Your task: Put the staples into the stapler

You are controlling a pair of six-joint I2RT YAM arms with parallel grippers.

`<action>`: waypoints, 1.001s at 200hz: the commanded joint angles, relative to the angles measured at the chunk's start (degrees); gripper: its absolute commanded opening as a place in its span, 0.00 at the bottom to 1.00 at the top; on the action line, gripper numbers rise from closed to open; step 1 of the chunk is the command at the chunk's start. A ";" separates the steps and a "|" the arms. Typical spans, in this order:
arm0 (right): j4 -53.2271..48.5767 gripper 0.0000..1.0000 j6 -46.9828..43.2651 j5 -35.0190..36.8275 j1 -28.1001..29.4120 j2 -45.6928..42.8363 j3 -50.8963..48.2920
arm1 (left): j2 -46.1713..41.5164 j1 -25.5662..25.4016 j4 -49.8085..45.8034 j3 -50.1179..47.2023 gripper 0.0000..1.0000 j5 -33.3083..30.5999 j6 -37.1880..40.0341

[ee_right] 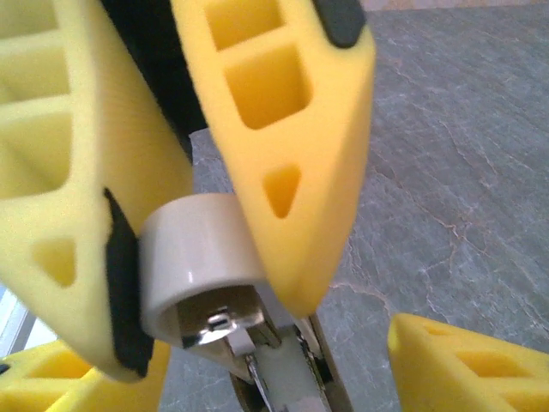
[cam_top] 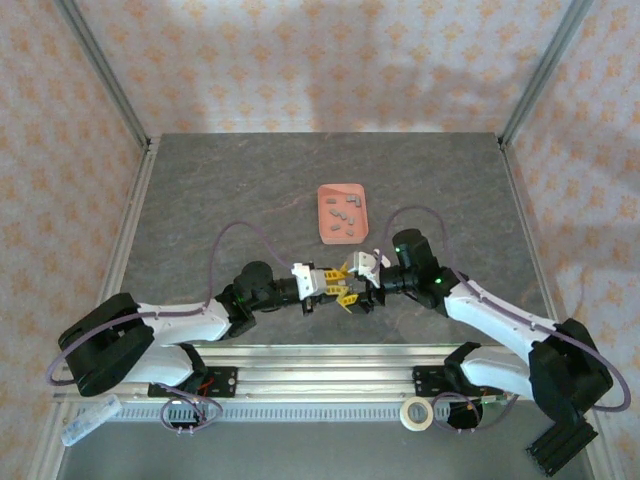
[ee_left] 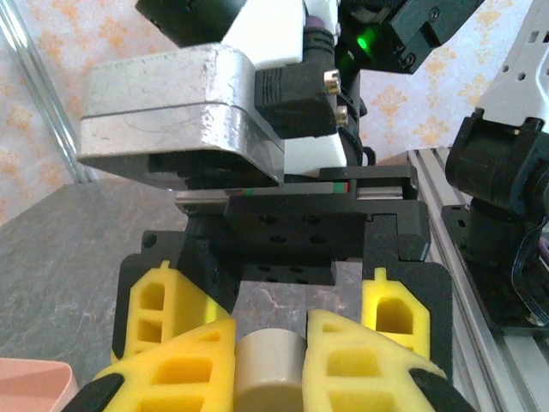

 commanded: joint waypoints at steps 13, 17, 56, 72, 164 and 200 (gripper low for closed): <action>1.45 0.60 -1.60 -3.52 0.23 0.26 1.16 | 1.27 0.47 7.32 2.24 0.12 2.81 -2.16; 1.47 0.59 -1.60 -3.55 0.28 0.28 1.12 | 1.46 0.51 7.76 2.15 0.12 2.74 -2.37; 1.55 0.42 0.19 -3.14 0.29 0.29 1.12 | 2.11 0.48 10.35 1.71 0.12 2.91 -3.64; 1.48 0.31 0.80 -2.17 0.30 -0.40 0.79 | 1.83 0.54 10.76 1.36 0.13 2.09 -3.76; 6.38 0.24 27.74 17.07 0.25 -6.55 -5.43 | -5.26 0.50 4.53 -2.81 1.00 -14.81 -3.29; -1.44 0.22 43.40 35.91 0.29 -9.50 -4.12 | -8.75 0.46 -2.71 -3.14 1.00 -26.81 -3.59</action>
